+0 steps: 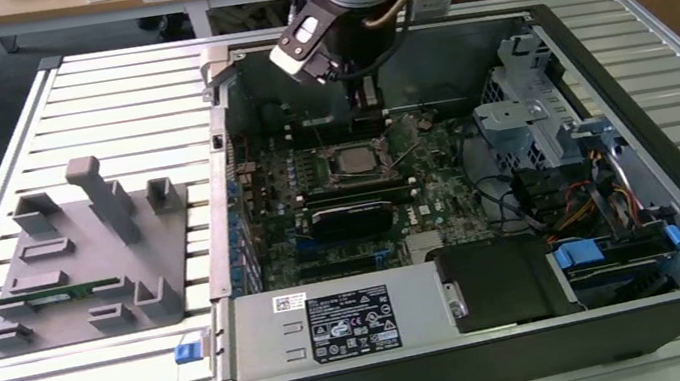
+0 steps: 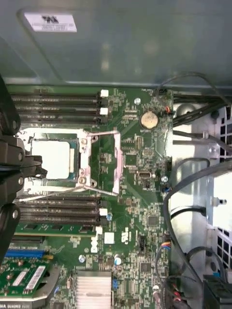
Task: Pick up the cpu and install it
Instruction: 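Close the cpu cover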
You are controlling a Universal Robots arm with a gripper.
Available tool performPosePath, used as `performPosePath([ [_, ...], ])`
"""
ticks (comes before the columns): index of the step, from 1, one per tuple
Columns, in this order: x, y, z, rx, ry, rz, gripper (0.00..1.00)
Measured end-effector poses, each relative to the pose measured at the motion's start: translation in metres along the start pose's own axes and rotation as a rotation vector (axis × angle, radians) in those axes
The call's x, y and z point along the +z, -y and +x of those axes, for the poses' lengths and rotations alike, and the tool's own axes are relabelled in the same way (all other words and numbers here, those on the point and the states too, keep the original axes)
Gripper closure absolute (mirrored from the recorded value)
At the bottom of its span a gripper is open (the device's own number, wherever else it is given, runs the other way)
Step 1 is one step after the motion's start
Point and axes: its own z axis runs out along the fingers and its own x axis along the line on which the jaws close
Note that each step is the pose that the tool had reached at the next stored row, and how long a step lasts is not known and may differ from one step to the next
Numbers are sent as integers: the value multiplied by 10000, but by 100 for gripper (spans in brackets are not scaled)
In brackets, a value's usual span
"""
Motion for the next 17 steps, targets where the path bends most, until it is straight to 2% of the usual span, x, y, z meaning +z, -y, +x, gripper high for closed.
performPosePath([
  [2, -1, 0, -57, 0, 2, 0, 89],
  [4, 0, -32, -70, 0, 0, 2, 89],
  [17, 18, -610, -57, -1, 2, 15, 89],
])
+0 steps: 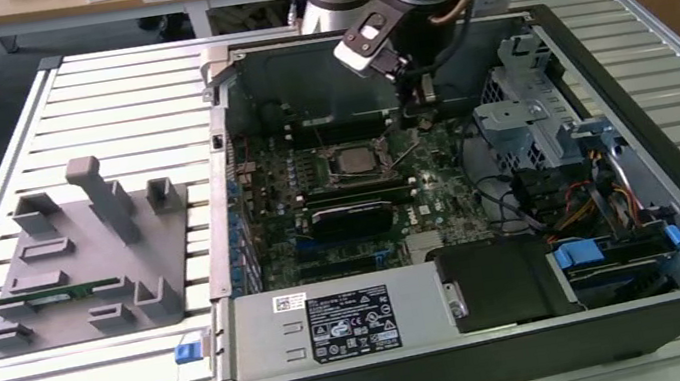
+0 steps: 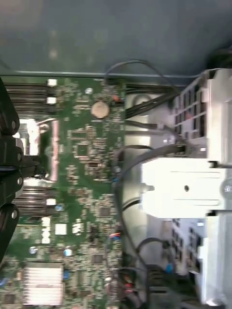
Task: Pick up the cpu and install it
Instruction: 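Close the cpu cover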
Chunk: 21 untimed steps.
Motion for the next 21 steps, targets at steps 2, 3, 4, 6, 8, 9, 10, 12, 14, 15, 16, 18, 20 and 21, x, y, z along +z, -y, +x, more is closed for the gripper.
performPosePath([
  [2, 4, -55, 23, 0, 1, 3, 89],
  [3, 6, -69, 42, 0, 1, 4, 89],
  [4, 8, -82, 63, 0, 1, 5, 89],
  [6, 17, -127, 89, 1, -2, 19, 89],
  [8, 25, -199, 96, 2, -2, 46, 89],
  [9, 27, -237, 98, 1, 2, 62, 89],
  [10, 32, -272, 102, 1, -1, 75, 89],
  [12, 44, -314, 116, 0, -1, 89, 89],
  [14, 66, -336, 130, 0, -1, 96, 89],
  [15, 84, -337, 134, 1, 0, 97, 89],
  [16, 101, -341, 140, 1, 1, 99, 89],
  [18, 138, -345, 152, 2, -1, 101, 89],
  [20, 174, -347, 160, 2, -1, 102, 89],
  [21, 193, -348, 163, 2, -1, 103, 89],
])
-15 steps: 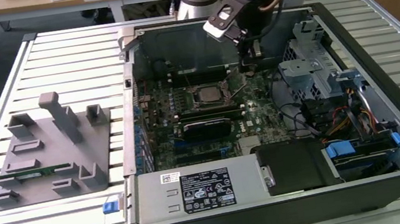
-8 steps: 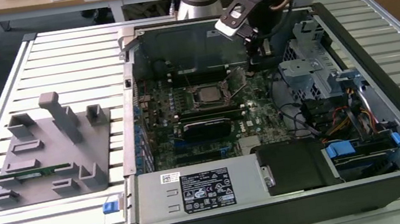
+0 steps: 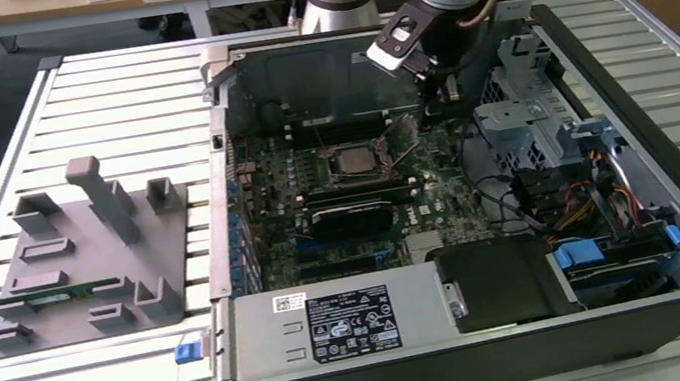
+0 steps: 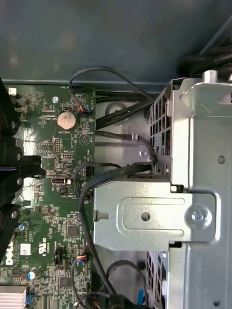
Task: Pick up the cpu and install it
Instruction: 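Close the cpu cover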
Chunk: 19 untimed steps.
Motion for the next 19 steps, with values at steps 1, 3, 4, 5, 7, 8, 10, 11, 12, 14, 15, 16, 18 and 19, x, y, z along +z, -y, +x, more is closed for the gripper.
performPosePath([
  [1, 18, -1, 1, -1, 0, 0, 89],
  [3, 39, 1, 2, -1, -1, 0, 89],
  [4, 41, 8, 2, 0, 1, 0, 89],
  [5, 42, 21, 2, 0, 0, 0, 89],
  [7, 44, 65, 2, -1, 0, 1, 89],
  [8, 44, 89, 2, -1, 0, 0, 89],
  [10, 46, 148, 2, -1, 0, 0, 89],
  [11, 46, 178, 2, -1, 0, 0, 89],
  [12, 48, 211, 2, -1, 0, 0, 89],
  [14, 51, 279, 3, 0, -2, 0, 89],
  [15, 52, 314, 3, -1, 0, 0, 89],
  [16, 54, 351, 3, -1, -2, -1, 89],
  [18, 57, 417, 3, -1, -3, -1, 89],
  [19, 59, 447, 3, -1, -2, 0, 89],
])
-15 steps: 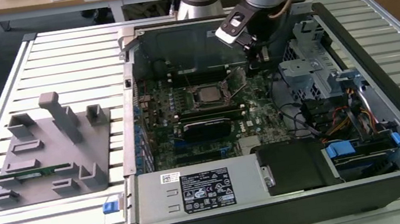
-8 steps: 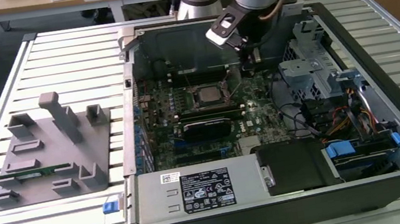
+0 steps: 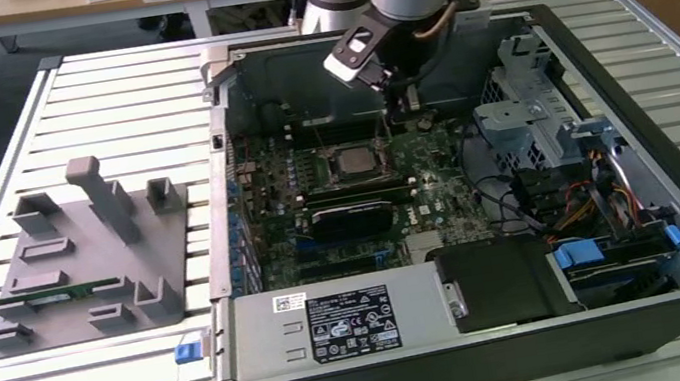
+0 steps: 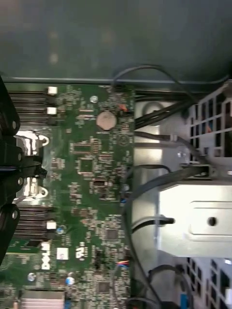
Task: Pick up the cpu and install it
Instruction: 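Close the cpu cover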
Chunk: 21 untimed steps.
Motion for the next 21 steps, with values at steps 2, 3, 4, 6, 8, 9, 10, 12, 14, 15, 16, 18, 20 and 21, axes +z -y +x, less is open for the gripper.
performPosePath([
  [2, 4, 54, 1, 1, 2, 0, 89],
  [3, 5, 77, 1, 1, 3, 1, 89],
  [4, 8, 97, 1, 1, 3, 1, 89],
  [6, 13, 132, 1, 1, 2, 1, 89],
  [8, 20, 161, 1, 0, 0, 0, 89],
  [9, 24, 177, 1, 1, 0, 0, 89],
  [10, 29, 194, 1, 0, 1, 0, 89],
  [12, 43, 238, 1, 0, 1, 0, 89],
  [14, 59, 284, 1, 0, 0, 0, 89],
  [15, 66, 308, 1, 0, 1, 0, 89],
  [16, 72, 332, 1, 0, 1, 0, 89],
  [18, 84, 382, 1, 1, 1, 1, 89],
  [20, 96, 425, 2, 1, 3, 1, 89],
  [21, 103, 443, 2, 0, 1, 0, 89],
])
